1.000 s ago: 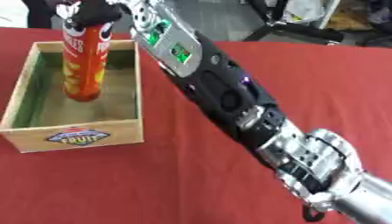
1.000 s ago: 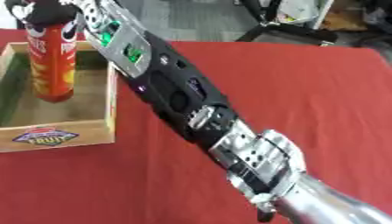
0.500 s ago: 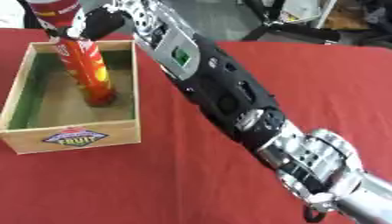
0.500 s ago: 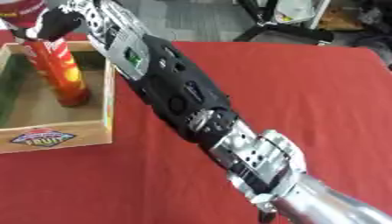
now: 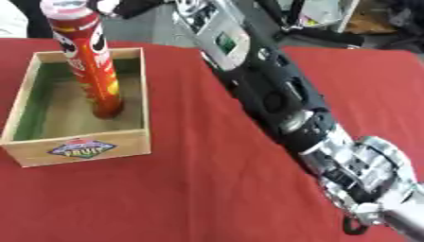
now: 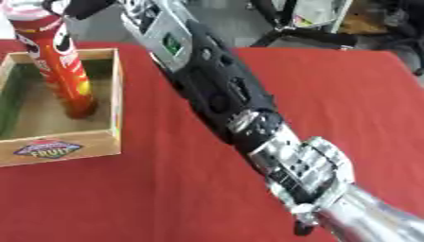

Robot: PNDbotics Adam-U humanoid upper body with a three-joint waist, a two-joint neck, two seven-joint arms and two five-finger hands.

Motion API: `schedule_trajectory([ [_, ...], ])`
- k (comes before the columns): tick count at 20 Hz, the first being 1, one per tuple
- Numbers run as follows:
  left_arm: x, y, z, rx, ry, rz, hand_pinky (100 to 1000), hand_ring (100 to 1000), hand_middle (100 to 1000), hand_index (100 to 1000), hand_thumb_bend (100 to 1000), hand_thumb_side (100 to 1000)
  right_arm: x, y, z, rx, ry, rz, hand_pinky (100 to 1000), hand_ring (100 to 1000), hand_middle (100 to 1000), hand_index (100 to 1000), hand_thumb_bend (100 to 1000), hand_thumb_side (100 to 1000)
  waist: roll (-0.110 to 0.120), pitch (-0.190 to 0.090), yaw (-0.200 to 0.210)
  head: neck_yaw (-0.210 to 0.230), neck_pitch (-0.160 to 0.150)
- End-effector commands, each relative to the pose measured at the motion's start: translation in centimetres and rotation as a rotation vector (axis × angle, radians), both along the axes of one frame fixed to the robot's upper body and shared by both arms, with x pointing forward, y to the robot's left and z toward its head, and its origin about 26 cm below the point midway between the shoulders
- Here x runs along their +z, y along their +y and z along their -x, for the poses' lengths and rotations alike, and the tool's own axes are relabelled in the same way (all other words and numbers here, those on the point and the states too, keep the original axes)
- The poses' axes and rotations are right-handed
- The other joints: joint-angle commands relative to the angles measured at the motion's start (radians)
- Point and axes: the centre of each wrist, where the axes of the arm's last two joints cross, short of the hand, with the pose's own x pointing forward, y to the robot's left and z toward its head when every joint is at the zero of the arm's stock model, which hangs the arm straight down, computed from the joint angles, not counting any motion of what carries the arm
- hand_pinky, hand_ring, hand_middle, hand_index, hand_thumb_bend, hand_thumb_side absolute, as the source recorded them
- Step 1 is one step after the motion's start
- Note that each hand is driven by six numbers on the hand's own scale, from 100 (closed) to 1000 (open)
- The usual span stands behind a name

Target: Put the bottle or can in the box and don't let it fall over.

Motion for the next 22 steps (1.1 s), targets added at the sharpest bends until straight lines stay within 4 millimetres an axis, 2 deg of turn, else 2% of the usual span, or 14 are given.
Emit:
schedule_trajectory([
  [1, 0.7, 0.7, 0.4, 0.029, -0.012, -0.035, 920, 826, 777, 743, 592, 728, 2.1, -3.0, 1.5, -0.02, -0.042, -0.025, 729, 867, 811, 893, 525, 199, 0.015, -0.033, -0.014, 0.026, 0.012],
  [7, 0.1, 1.1, 0.6, 0.05, 0.011, -0.042, 920, 826, 777, 743, 593, 728, 1.8, -8.3, 3.6, -0.065, -0.039, -0.034, 744, 886, 821, 884, 509, 238, 0.026, -0.053, -0.055, 0.05, 0.035],
  [15, -0.1, 1.1, 0.6, 0.053, 0.016, -0.047, 920, 825, 777, 743, 594, 728, 0.6, -14.3, 7.4, -0.154, -0.033, -0.049, 746, 912, 836, 881, 416, 345, 0.036, -0.062, -0.093, 0.074, 0.058],
  [16, 0.0, 1.1, 0.6, 0.05, 0.013, -0.044, 919, 824, 777, 743, 595, 728, 0.4, -14.9, 7.9, -0.165, -0.029, -0.053, 745, 914, 837, 880, 383, 295, 0.036, -0.061, -0.096, 0.075, 0.062],
  [17, 0.0, 1.0, 0.5, 0.047, 0.011, -0.041, 919, 824, 778, 743, 595, 729, 0.1, -15.3, 8.4, -0.172, -0.025, -0.057, 745, 914, 837, 880, 417, 346, 0.037, -0.06, -0.098, 0.075, 0.065],
  [22, -0.2, 0.8, 0.5, 0.045, 0.009, -0.032, 919, 824, 779, 743, 596, 729, -1.0, -16.8, 11.0, -0.212, -0.039, -0.086, 746, 913, 842, 880, 385, 348, 0.041, -0.05, -0.107, 0.087, 0.076],
])
